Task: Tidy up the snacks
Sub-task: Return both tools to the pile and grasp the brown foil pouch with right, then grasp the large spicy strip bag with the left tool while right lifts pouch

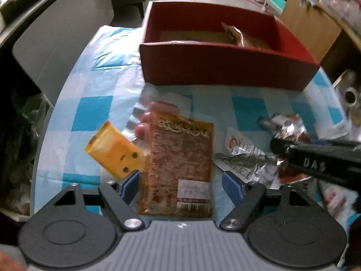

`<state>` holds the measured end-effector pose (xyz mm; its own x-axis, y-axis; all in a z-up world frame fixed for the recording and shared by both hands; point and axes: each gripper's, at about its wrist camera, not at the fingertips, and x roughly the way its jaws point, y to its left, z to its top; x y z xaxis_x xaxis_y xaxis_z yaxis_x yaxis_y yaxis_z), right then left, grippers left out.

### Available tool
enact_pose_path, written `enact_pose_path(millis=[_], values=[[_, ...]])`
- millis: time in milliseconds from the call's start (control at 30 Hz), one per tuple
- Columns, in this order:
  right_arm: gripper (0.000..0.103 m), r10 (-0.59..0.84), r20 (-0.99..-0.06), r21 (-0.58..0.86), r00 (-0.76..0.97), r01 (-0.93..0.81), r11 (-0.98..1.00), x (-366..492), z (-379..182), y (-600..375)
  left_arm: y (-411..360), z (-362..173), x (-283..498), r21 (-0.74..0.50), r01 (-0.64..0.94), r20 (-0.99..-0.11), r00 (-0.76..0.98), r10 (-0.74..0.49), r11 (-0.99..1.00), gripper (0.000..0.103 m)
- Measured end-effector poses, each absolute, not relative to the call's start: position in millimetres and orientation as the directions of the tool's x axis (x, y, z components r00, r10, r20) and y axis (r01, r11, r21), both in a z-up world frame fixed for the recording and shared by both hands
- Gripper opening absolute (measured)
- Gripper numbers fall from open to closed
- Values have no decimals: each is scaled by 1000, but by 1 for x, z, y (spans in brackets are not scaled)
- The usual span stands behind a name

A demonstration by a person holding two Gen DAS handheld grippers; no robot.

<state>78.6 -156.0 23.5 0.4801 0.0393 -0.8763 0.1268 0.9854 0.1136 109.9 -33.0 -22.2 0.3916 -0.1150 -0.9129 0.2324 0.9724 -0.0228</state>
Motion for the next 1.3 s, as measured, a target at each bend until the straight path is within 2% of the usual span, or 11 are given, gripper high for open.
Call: enact_pose_path(millis=[133, 267, 333, 400, 667, 700, 933, 1033, 1100, 1167, 1300], values=[[52, 41, -888, 109, 459, 123, 986, 80, 13, -161, -43, -31, 108, 91, 234, -895, 445, -23, 968, 68], [60, 52, -884, 110, 464, 99, 989, 80, 11, -165, -38, -23, 107, 66, 223, -895, 445, -41, 973, 56], [71, 93, -884, 147, 459, 85, 985, 81, 10, -168, -34, -22, 108, 49, 207, -899, 435, -47, 977, 56], [94, 121, -891, 155, 438, 42, 987, 81, 7, -163, -33, -22, 110, 59, 196, -899, 436, -34, 979, 55], [100, 99, -899, 138, 427, 62, 988, 78, 6, -161, -24, -17, 112, 20, 189, -905, 420, -62, 982, 55], [100, 89, -897, 131, 433, 69, 989, 77, 8, -163, -24, -16, 112, 23, 191, -904, 424, -61, 981, 49], [103, -36, -902, -5, 429, 73, 997, 79, -6, -152, -23, -16, 113, 20, 196, -900, 430, -68, 980, 47], [103, -38, -899, 0, 437, 86, 996, 80, -6, -154, -24, -18, 112, 39, 210, -898, 437, -58, 977, 55], [103, -38, -898, -4, 439, 78, 997, 79, -7, -154, -27, -26, 114, 54, 220, -909, 414, -43, 974, 68], [103, -38, -897, -4, 441, 77, 997, 77, -6, -153, -34, -32, 112, 100, 242, -903, 429, -14, 965, 70], [96, -38, -894, -10, 445, 66, 998, 75, -2, -150, -36, -26, 112, 93, 251, -902, 431, -25, 964, 58]])
